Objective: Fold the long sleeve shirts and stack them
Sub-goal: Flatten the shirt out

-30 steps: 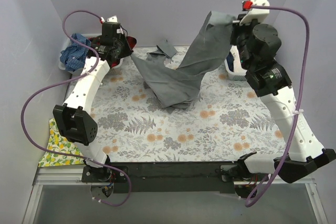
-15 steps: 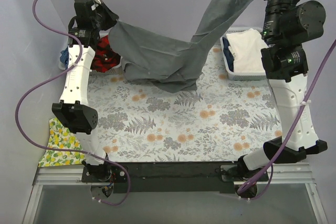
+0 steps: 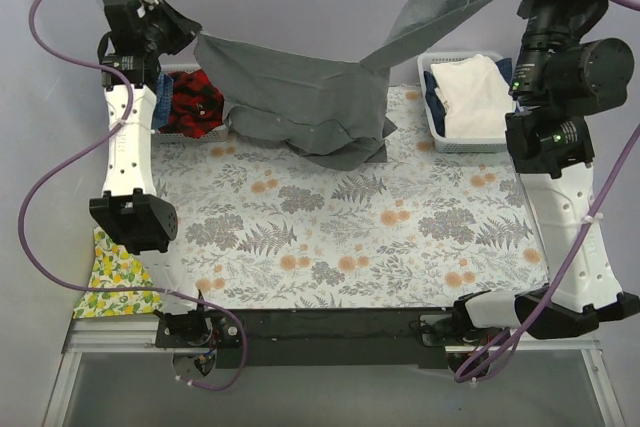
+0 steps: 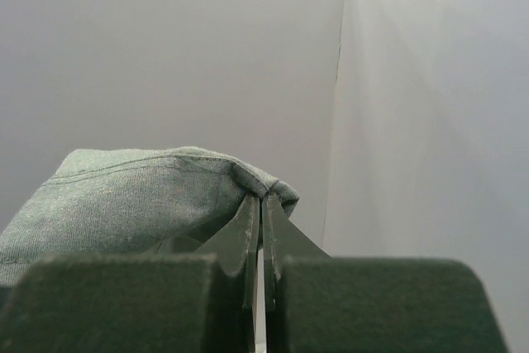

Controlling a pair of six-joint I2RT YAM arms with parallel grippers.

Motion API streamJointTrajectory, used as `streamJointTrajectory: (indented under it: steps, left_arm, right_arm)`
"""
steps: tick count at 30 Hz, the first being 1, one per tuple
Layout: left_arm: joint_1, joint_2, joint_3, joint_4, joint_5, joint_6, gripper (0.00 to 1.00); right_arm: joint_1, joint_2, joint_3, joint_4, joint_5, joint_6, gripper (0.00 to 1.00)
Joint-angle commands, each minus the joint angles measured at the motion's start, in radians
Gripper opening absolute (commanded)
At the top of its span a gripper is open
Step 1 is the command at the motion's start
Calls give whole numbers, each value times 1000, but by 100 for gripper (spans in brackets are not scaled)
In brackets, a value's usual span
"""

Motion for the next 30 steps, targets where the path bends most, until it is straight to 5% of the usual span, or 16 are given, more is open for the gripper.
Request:
streamJointTrajectory:
  steps: [1, 13, 23, 30]
  left_arm:
    - [41, -175, -19, 27, 114, 14, 0]
    - [40, -273, -17, 164, 518, 18, 0]
    - [21, -137, -75, 276, 491, -92, 0]
    - [-14, 73, -68, 404, 440, -176, 0]
  right_arm:
    - [-1, -95, 13, 168, 14, -14, 1]
    - [-2, -189, -12, 173, -261, 133, 1]
    - [-4, 22, 24, 56, -181, 171, 1]
    - [-143, 174, -15, 56, -233, 344, 1]
